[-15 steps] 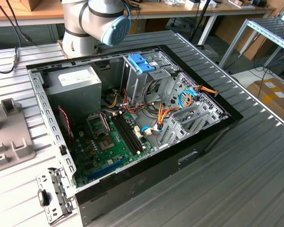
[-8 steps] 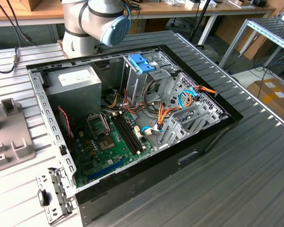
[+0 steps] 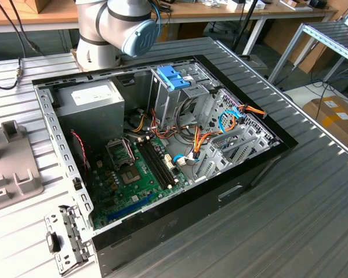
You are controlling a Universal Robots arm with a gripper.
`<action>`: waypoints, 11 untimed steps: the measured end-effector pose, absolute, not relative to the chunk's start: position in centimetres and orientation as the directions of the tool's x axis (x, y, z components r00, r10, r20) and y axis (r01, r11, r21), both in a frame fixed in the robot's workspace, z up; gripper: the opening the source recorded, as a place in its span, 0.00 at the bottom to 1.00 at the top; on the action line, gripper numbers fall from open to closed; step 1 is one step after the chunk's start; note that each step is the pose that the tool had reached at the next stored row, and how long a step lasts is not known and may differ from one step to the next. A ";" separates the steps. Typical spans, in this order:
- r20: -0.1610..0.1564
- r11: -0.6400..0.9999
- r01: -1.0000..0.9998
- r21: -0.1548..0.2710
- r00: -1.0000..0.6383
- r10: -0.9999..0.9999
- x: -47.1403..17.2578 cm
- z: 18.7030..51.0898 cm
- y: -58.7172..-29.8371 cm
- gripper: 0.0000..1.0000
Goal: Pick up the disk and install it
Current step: 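Pick up the disk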
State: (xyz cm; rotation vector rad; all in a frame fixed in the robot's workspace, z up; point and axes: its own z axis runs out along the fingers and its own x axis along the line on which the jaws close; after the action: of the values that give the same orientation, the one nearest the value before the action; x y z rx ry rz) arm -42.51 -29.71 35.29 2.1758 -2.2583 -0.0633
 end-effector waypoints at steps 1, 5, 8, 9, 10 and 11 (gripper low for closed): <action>-0.024 0.037 -0.999 0.032 -0.038 -0.999 -42.5 35.3 -29.6 0.36; -0.024 0.037 -0.999 0.033 -0.037 -0.999 -42.5 35.3 -29.4 0.36; -0.024 0.037 -0.999 0.032 -0.038 -0.999 -42.5 35.3 -29.3 0.36; -0.024 0.037 -0.999 0.033 -0.038 -0.999 -42.5 35.3 -29.3 0.36; -0.024 0.037 -0.999 0.032 -0.038 -0.999 -42.5 35.3 -29.3 0.36; -0.024 0.037 -0.999 0.033 -0.038 -0.999 -42.5 35.3 -29.3 0.36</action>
State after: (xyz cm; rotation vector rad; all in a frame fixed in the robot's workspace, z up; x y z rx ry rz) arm -42.51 -29.29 35.29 2.1758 -2.2583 -0.0633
